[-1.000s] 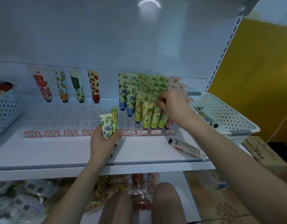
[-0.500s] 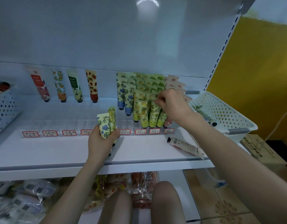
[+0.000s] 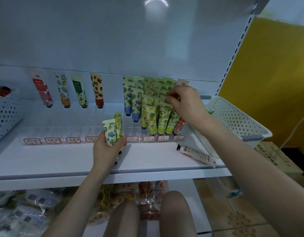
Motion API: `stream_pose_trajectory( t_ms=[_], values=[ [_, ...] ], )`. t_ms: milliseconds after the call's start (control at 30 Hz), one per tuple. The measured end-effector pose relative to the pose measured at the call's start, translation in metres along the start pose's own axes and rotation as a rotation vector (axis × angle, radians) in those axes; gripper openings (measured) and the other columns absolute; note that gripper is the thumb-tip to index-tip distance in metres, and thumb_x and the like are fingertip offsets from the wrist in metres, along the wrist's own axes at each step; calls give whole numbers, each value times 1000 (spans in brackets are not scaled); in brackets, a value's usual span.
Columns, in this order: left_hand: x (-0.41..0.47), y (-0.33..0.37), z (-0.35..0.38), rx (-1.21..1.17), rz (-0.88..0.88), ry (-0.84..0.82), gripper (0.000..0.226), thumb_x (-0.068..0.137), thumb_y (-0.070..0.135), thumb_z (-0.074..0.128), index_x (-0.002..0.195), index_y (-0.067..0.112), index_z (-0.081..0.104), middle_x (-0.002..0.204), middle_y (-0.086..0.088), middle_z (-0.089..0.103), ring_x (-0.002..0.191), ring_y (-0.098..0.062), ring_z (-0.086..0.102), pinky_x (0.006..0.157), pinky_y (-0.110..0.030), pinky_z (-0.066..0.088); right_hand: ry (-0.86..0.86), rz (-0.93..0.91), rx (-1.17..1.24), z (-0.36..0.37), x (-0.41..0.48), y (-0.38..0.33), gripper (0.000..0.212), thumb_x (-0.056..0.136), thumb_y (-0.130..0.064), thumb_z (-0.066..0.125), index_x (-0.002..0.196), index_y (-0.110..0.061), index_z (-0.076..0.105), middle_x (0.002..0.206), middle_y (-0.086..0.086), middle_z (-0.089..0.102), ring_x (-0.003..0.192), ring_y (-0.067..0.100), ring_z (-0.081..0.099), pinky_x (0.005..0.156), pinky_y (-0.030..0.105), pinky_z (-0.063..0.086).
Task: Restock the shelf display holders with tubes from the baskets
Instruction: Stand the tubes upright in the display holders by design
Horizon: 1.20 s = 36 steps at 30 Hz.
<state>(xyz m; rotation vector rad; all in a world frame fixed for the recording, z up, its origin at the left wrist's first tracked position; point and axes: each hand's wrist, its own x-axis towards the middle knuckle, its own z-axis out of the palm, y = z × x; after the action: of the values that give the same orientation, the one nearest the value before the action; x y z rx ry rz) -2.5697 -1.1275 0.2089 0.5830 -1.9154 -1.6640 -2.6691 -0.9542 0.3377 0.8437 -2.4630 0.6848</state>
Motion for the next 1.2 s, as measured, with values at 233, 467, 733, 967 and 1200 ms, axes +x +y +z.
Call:
stream_pose_trajectory(
  t_ms=[233,467,733,967,1200],
  values=[
    [0,1,0,-9,-1,7,22,82,19,70,97,15,55,80,8,61,69,-6,57,48,-11,43,-141,-136,-163,16,-8,-25,28,91,-37,56,103,-15,66,101,5,60,88,20,58,70,33,49],
    [0,1,0,-28,2,8,22,82,18,69,97,17,53,78,14,57,68,-1,54,52,-11,40,-121,-1,-288,11,-10,-14,26,95,-22,48,90,-5,67,96,8,63,84,26,61,71,42,53],
    [-1,3,1,-41,24,0,25,83,17,69,78,30,48,75,15,56,67,-2,53,43,-3,39,-159,5,-399,13,-5,-18,25,96,-16,43,91,-3,63,91,8,57,84,29,59,60,32,39],
    [0,-1,-1,-48,28,8,18,82,19,70,93,18,55,80,10,59,71,-5,56,43,-6,42,-143,22,-323,14,-6,-16,26,96,-20,45,94,-5,66,99,8,62,84,27,60,66,36,50],
    [1,-3,-1,-30,25,11,22,81,20,70,98,14,57,83,6,61,72,-8,57,49,-16,46,-144,9,-200,9,-8,-14,24,94,-28,52,100,-10,66,103,10,61,89,26,60,76,43,52]
  ],
)
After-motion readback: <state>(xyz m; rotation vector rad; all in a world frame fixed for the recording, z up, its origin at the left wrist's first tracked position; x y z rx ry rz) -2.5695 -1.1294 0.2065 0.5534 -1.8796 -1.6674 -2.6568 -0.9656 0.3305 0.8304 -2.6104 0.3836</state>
